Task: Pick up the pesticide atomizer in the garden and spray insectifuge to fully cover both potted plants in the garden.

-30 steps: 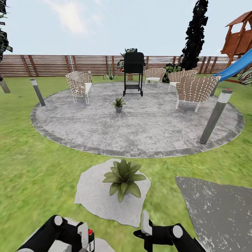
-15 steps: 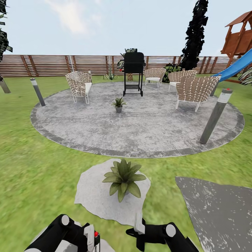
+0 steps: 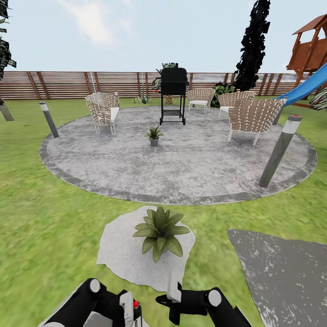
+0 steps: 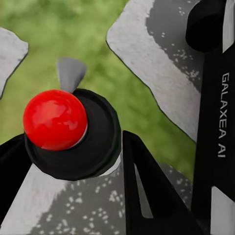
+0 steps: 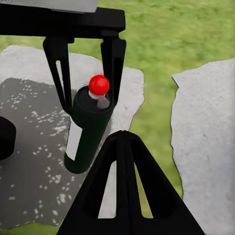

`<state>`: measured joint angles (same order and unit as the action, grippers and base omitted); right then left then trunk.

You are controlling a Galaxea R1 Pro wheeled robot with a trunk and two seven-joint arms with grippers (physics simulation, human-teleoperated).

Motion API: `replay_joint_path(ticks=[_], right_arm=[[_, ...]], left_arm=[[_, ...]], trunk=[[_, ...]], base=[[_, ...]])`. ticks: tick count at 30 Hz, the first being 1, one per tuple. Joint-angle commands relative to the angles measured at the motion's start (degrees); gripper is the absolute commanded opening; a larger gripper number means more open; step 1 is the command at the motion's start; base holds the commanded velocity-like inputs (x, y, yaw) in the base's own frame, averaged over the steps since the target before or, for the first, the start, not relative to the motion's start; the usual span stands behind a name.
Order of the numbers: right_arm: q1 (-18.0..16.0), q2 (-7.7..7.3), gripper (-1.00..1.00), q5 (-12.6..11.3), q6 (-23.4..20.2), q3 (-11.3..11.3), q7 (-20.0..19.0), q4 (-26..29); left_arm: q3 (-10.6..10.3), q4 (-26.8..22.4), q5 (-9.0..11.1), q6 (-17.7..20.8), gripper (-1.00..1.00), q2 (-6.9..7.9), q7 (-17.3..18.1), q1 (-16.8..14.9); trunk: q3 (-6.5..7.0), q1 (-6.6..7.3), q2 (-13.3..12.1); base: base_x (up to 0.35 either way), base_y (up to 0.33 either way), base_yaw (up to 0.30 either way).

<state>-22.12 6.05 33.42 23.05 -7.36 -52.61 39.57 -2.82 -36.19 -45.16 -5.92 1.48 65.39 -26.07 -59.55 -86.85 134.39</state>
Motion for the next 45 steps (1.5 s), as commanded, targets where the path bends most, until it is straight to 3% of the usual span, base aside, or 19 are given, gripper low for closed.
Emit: replay_joint_path(ticks=[1, 13, 45], right_arm=[[0.0, 0.05, -1.00, 0.4, 0.2, 0.1, 0.0, 0.1], [0.0, 0.36, -1.00, 0.4, 0.2, 0.1, 0.0, 0.1], [0.0, 0.37, -1.00, 0.4, 0.2, 0.1, 0.0, 0.0]], left_arm=[[-0.2, -0.1, -0.3, -0.6, -1.00, -0.17, 0.0, 0.0], [-0.2, -0.2, -0.3, -0.8, -1.00, -2.82, 0.0, 0.0], [0.1, -0.2, 0.4, -1.6, -1.00, -5.08, 0.2, -0.1]], trunk=[[-0.05, 0.01, 0.0], [-0.05, 0.01, 0.0], [-0.05, 0.01, 0.0]], base=[[0.000, 0.000, 0.000], [0.000, 0.000, 0.000], [0.000, 0.000, 0.000]])
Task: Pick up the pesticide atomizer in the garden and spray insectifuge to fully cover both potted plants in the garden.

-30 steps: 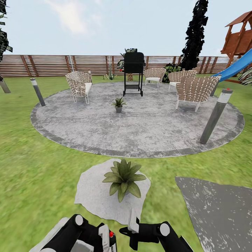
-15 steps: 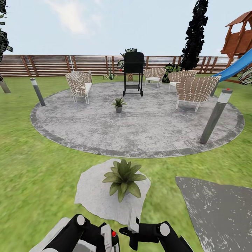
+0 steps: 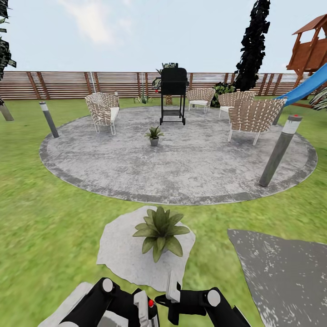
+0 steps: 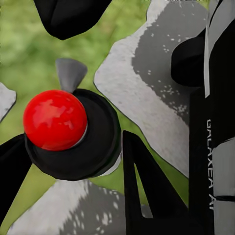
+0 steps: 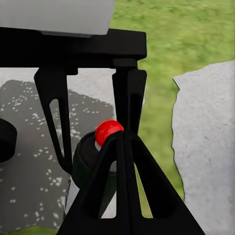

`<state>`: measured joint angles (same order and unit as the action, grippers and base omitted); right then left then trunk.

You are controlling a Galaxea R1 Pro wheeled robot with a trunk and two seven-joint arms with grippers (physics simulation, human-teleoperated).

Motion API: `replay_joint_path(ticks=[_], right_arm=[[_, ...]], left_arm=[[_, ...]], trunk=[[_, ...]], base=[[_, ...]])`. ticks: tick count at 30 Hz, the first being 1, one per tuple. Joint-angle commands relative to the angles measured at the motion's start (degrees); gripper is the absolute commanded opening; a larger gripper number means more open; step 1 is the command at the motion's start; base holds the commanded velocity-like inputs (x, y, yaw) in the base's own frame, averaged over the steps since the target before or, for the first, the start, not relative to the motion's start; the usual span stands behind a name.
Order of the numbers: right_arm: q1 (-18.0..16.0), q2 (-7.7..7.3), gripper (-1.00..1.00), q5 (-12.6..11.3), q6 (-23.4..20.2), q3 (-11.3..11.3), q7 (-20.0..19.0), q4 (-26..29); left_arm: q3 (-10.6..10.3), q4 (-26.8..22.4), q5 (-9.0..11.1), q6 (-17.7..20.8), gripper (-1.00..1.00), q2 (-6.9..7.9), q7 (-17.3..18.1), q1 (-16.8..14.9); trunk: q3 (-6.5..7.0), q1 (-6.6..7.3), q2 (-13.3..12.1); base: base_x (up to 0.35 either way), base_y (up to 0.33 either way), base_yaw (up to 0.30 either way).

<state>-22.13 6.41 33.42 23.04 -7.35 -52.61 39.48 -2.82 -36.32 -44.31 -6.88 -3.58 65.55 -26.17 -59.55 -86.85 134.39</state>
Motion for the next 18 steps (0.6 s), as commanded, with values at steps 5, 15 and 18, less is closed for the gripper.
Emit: replay_joint_path(ticks=[5, 15, 18], right_arm=[[0.0, 0.03, -1.00, 0.4, 0.2, 0.1, 0.0, 0.1], [0.0, 0.03, -1.00, 0.4, 0.2, 0.1, 0.0, 0.1], [0.0, 0.03, -1.00, 0.4, 0.2, 0.1, 0.0, 0.1]], left_arm=[[0.1, -0.1, -0.4, -0.6, -1.00, -0.02, 0.1, 0.0], [0.1, -0.1, -0.4, -1.3, -1.00, -0.22, 0.1, 0.0], [0.2, -0.1, -0.3, -1.9, -1.00, -0.33, 0.1, 0.0]], trunk=[[-0.05, 0.01, 0.0], [-0.05, 0.01, 0.0], [-0.05, 0.01, 0.0]], base=[[0.000, 0.000, 0.000], [0.000, 0.000, 0.000], [0.000, 0.000, 0.000]])
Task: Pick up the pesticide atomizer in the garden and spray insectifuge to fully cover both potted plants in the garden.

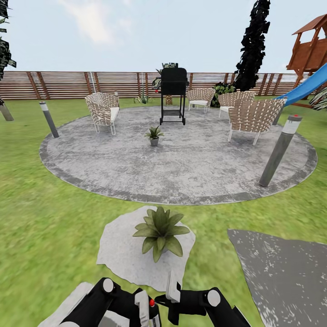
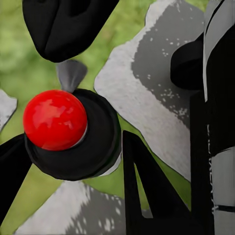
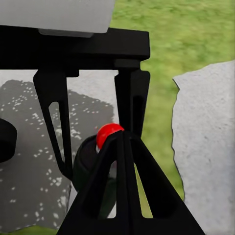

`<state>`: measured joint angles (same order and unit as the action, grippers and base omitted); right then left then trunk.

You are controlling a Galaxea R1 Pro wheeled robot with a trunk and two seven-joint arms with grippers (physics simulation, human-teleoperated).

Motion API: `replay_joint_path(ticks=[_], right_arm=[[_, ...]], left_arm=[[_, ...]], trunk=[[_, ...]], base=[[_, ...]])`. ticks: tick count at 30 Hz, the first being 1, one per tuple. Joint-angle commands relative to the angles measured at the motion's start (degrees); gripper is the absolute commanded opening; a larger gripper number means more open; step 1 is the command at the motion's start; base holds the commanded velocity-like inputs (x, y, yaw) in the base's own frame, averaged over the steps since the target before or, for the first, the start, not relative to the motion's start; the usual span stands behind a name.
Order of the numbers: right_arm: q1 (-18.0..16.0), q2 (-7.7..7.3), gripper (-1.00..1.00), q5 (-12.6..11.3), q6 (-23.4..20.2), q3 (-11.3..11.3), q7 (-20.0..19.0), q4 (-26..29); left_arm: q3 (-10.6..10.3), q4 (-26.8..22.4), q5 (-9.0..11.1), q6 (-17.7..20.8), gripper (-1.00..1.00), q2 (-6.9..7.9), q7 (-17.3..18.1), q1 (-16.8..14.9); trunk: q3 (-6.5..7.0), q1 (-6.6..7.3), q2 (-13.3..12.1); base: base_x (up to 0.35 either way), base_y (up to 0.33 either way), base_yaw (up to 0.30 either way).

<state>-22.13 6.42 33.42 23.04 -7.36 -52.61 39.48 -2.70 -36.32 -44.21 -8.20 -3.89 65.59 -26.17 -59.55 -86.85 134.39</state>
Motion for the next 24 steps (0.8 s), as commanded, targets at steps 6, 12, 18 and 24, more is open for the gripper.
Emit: replay_joint_path(ticks=[6, 12, 18, 24], right_arm=[[0.0, 0.00, -1.00, 0.5, 0.2, 0.1, 0.0, 0.1], [0.0, 0.00, -1.00, 0.5, 0.2, 0.1, 0.0, 0.1], [0.0, 0.00, -1.00, 0.5, 0.2, 0.1, 0.0, 0.1], [0.0, 0.00, -1.00, 0.5, 0.2, 0.1, 0.0, 0.1]], left_arm=[[0.1, -0.1, -0.1, -0.9, -1.00, -0.06, 0.1, -0.1], [0.0, -0.1, 2.3, -1.1, -1.00, 0.02, 0.5, -0.1], [-0.2, 0.5, 2.1, -1.0, -1.00, 0.26, 0.5, 0.0], [-0.2, 0.8, -1.0, -0.7, -1.00, 1.48, 0.0, 0.1]], trunk=[[-0.05, 0.01, 0.0], [-0.05, 0.01, 0.0], [-0.05, 0.01, 0.0], [-0.05, 0.01, 0.0]], base=[[0.000, 0.000, 0.000], [0.000, 0.000, 0.000], [0.000, 0.000, 0.000], [0.000, 0.000, 0.000]])
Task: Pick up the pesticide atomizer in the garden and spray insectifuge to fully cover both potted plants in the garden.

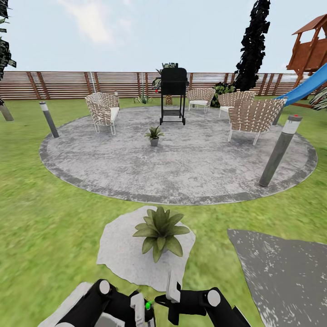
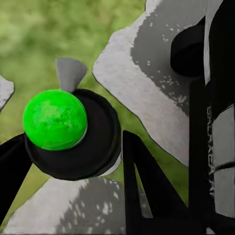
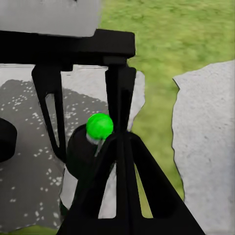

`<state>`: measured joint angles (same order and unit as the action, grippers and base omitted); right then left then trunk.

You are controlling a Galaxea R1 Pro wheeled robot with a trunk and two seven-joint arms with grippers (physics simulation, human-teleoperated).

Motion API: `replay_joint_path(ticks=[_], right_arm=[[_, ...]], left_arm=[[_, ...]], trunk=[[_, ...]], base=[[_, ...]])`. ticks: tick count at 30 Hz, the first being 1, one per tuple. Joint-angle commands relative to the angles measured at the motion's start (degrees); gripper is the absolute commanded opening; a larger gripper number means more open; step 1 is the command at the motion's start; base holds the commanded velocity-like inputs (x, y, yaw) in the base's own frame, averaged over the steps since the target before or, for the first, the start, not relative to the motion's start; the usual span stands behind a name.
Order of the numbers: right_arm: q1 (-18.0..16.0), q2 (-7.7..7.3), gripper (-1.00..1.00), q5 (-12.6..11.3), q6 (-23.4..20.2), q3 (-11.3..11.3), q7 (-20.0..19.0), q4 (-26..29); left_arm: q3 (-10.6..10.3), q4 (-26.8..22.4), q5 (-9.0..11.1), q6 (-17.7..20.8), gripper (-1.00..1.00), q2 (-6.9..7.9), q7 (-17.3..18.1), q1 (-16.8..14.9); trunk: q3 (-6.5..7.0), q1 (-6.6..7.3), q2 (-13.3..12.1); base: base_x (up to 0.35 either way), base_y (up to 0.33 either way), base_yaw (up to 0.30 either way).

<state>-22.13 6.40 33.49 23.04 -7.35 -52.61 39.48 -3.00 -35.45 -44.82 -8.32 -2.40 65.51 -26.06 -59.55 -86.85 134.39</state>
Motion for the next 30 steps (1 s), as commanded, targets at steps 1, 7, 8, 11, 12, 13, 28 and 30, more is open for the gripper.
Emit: replay_joint_path(ticks=[1, 7, 8, 11, 12, 13, 28, 30], right_arm=[[0.0, 0.02, -1.00, 0.4, 0.2, 0.1, 0.0, 0.1], [0.0, 0.02, -1.00, 0.4, 0.2, 0.1, 0.0, 0.1], [0.0, 0.02, -1.00, 0.4, 0.2, 0.1, 0.0, 0.1], [0.0, 0.02, -1.00, 0.4, 0.2, 0.1, 0.0, 0.1], [0.0, 0.02, -1.00, 0.4, 0.2, 0.1, 0.0, 0.1], [0.0, 0.02, -1.00, 0.5, 0.2, 0.1, 0.0, 0.0], [0.0, -0.46, 1.00, 0.8, 0.0, 0.7, 2.1, -0.3], [0.0, -1.28, 1.00, 0.8, -0.1, 1.3, 4.3, -0.4]], left_arm=[[0.2, -0.1, -1.5, -0.5, -1.00, 0.48, 0.0, 0.0], [0.6, 0.0, -4.0, -0.1, -1.00, 5.69, -0.8, 0.0], [0.6, 0.0, -4.0, 0.0, -1.00, 6.60, -0.8, 0.0], [0.7, -0.1, -4.0, 0.0, -1.00, 9.44, -0.9, 0.2], [0.7, -0.1, -4.0, 0.0, -1.00, 10.39, -0.9, 0.3], [0.7, 0.0, -4.0, 0.0, -1.00, 11.72, -0.8, 0.5], [14.8, 6.9, -1.0, -0.4, -1.00, 16.18, -7.4, 0.7], [19.2, 10.1, 0.2, -0.6, -1.00, 15.77, -10.5, 0.7]], trunk=[[-0.05, 0.01, 0.0], [-0.05, 0.01, 0.0], [-0.05, 0.01, 0.0], [-0.05, 0.01, 0.0], [-0.05, 0.01, 0.0], [-0.05, 0.01, 0.0], [-0.05, 0.01, 0.0], [-0.05, 0.01, 0.0]], base=[[0.000, 0.000, 0.000], [0.000, 0.000, 0.000], [0.000, 0.000, 0.000], [0.000, 0.000, 0.000], [0.000, 0.000, 0.000], [0.000, 0.000, 0.000], [0.000, 0.000, 0.000], [0.000, 0.000, 0.000]])
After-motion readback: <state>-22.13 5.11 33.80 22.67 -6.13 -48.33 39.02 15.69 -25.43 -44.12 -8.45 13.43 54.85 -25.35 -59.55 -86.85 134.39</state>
